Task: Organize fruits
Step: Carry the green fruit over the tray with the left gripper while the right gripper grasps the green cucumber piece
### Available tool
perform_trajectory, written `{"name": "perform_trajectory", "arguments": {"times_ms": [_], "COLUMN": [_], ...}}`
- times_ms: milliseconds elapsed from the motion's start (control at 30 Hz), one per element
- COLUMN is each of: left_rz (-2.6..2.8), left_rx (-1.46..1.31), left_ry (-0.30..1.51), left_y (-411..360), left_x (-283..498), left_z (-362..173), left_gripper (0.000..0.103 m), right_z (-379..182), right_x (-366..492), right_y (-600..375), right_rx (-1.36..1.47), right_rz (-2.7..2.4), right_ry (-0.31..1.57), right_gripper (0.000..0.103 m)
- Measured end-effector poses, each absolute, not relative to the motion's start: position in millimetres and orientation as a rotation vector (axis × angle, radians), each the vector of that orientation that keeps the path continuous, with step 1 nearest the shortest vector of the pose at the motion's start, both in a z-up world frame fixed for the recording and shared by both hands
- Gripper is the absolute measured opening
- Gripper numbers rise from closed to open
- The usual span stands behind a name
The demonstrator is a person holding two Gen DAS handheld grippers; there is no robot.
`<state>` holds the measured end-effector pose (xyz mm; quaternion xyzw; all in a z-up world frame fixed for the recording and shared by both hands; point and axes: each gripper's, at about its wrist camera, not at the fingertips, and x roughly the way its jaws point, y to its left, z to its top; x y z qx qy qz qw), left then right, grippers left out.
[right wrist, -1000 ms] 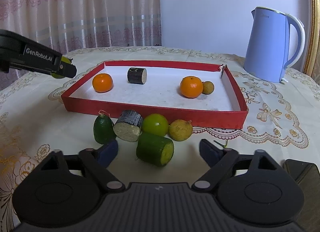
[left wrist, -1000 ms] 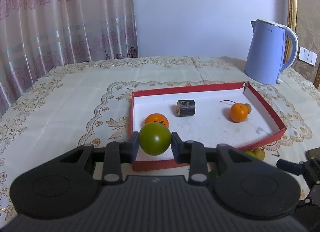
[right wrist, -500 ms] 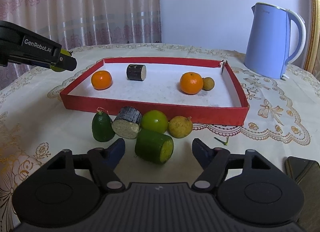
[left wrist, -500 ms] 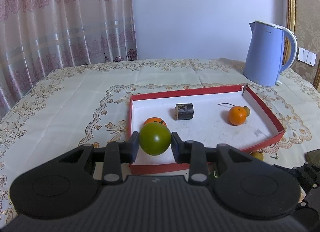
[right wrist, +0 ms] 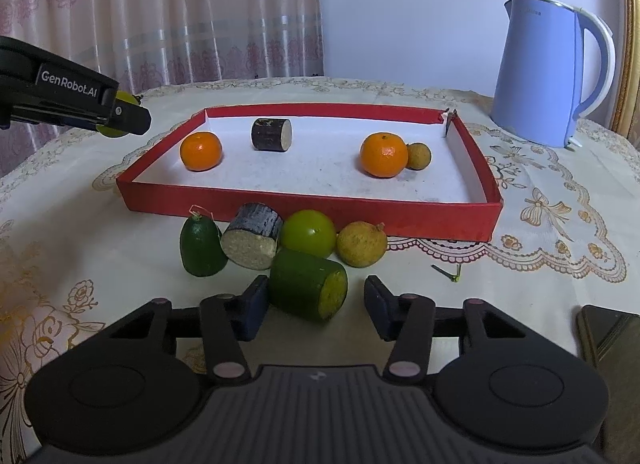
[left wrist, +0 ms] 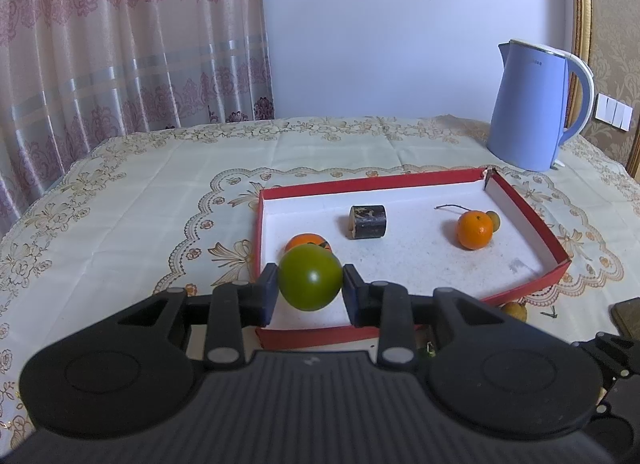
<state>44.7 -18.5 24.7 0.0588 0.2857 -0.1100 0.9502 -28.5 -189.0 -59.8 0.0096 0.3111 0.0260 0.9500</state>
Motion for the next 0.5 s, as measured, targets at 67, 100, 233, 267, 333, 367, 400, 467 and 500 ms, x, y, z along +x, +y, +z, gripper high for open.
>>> {"name": "perform_trajectory", "arguments": {"times_ms": [67, 100, 233, 267, 333, 367, 400, 467, 500], "left_rz": [-0.223, -0.224, -0.224, -0.225, -0.226, -0.227, -0.227, -0.225, -0.226], "left_rx": [0.122, 0.123, 0.127, 0.127, 0.126, 0.125, 0.127, 0.129, 0.128], "left_ry": [0.581, 0.581, 0.582, 0.581, 0.577, 0.577, 0.579, 0.580, 0.580], "left_y": [-18.9, -19.5, -20.7, -19.8, -19.8, -19.7, -19.6, -20.2, -20.4], "left_x": [44.7, 44.7, 44.5, 44.1, 43.7, 43.4, 43.3, 42.9, 42.6], "left_z": [23.9, 23.5, 23.1, 23.1, 23.1, 23.0, 23.0, 23.5, 23.9], "left_gripper": [0.031, 0.031, 0.031, 0.031, 0.031, 0.031, 0.031, 0.031, 0.031], "right_z": [-59.4, -59.1, -58.5, -58.5, -58.2, -58.1, -57.9, -56.7, -55.8], "right_x": [-28.6, -28.7, -29.3, -29.6, -30.2, -30.5, -30.7, -31.8, -32.6], "right_y": [-188.3, -187.6, -186.0, -186.3, -188.0, -188.6, -189.1, -190.8, -191.6], "right_rx": [0.021, 0.021, 0.018, 0.021, 0.030, 0.032, 0.035, 0.046, 0.050], "right_rz": [0.061, 0.067, 0.072, 0.074, 0.079, 0.081, 0.083, 0.089, 0.092], "right_ry": [0.634, 0.636, 0.637, 0.638, 0.641, 0.642, 0.643, 0.641, 0.639], "right_gripper": [0.046, 0.043, 0.041, 0.041, 0.040, 0.039, 0.038, 0.036, 0.034]}}
